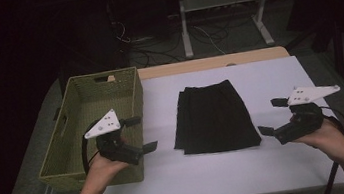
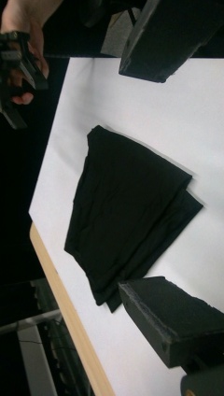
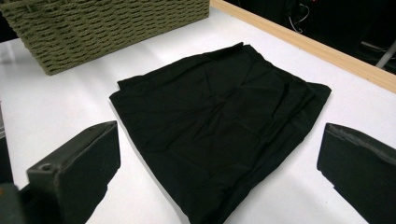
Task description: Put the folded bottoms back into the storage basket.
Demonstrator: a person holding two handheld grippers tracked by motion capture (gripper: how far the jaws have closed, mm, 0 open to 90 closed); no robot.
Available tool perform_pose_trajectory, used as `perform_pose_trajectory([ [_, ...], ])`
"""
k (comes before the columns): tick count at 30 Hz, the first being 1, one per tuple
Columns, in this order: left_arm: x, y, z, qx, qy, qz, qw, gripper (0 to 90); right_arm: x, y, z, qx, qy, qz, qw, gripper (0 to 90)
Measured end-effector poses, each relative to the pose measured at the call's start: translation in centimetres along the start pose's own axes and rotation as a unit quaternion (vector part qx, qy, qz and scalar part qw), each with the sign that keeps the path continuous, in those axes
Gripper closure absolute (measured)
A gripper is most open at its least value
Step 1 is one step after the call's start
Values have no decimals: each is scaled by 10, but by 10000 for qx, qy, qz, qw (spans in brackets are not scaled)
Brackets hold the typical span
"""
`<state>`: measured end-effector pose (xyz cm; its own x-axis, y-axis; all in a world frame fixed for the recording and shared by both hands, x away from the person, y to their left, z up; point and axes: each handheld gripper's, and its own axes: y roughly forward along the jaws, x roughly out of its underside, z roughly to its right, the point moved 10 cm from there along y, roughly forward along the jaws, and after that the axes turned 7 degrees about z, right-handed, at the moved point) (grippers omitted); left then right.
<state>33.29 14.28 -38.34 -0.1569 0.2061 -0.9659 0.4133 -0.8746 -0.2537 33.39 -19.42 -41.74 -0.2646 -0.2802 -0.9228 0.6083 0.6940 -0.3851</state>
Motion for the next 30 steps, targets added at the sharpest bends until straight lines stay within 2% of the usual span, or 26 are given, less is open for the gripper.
perform_pose_trajectory([
  [12, 0, 0, 0, -54, 53, 25, 10000, 4, 9, 5, -2, -31, 13, -55, 10000, 0],
  [16, 0, -1, 0, -62, 15, 31, 10000, 4, 12, 6, -2, -24, 38, -66, 10000, 0],
  [30, 0, 0, 1, 3, -18, 35, 10000, 6, 24, 12, -3, -42, 158, -167, 9997, 0],
])
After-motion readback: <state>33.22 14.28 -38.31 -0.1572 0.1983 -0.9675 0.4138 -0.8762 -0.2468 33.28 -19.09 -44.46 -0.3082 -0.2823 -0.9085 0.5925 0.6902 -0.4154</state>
